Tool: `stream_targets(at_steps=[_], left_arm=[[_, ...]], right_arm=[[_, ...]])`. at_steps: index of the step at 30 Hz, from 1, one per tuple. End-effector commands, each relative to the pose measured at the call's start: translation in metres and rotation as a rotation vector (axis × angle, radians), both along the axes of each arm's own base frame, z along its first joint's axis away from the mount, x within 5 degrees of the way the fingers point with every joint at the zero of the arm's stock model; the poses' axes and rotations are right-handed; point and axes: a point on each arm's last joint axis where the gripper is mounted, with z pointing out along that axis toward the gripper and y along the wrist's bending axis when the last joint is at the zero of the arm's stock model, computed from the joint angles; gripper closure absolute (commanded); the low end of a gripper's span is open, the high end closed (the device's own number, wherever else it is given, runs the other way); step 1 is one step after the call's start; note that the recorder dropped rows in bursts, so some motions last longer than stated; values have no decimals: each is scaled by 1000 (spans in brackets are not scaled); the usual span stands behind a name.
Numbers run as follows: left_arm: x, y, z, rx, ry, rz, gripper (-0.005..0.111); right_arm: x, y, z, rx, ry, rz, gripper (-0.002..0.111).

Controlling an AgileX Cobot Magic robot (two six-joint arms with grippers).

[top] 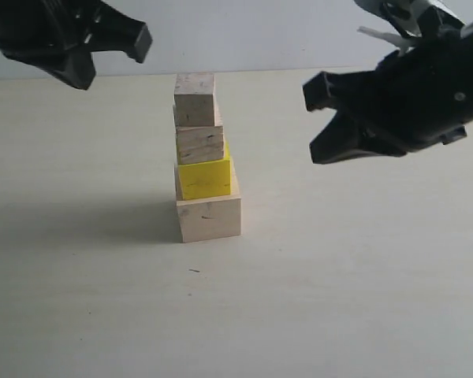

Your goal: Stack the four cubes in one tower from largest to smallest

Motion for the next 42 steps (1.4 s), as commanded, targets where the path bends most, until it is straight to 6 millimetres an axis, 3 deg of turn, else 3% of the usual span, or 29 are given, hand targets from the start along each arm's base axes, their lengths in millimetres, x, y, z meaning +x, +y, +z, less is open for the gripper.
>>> stream_targets(at_steps=[1,5,11,16,24,42], left_arm=[[4,27,1,-66,-13,-8,107],[11,40,-15,-181,37,-72,107],[13,49,-47,-354,126,-122,107],[13,52,-60,-398,129,-134,107],[15,51,-60,-416,100,-146,107],[18,45,-54,-458,24,-235,107]], right_arm=[[22,11,18,67,-51,-30,108],[45,22,26,76,-65,-23,108],[72,38,16,106,-9,-22,108],[86,45,7,98,2,1,108],[101,54,2,93,21,56,108],[105,67,-7,184,67,122,108]])
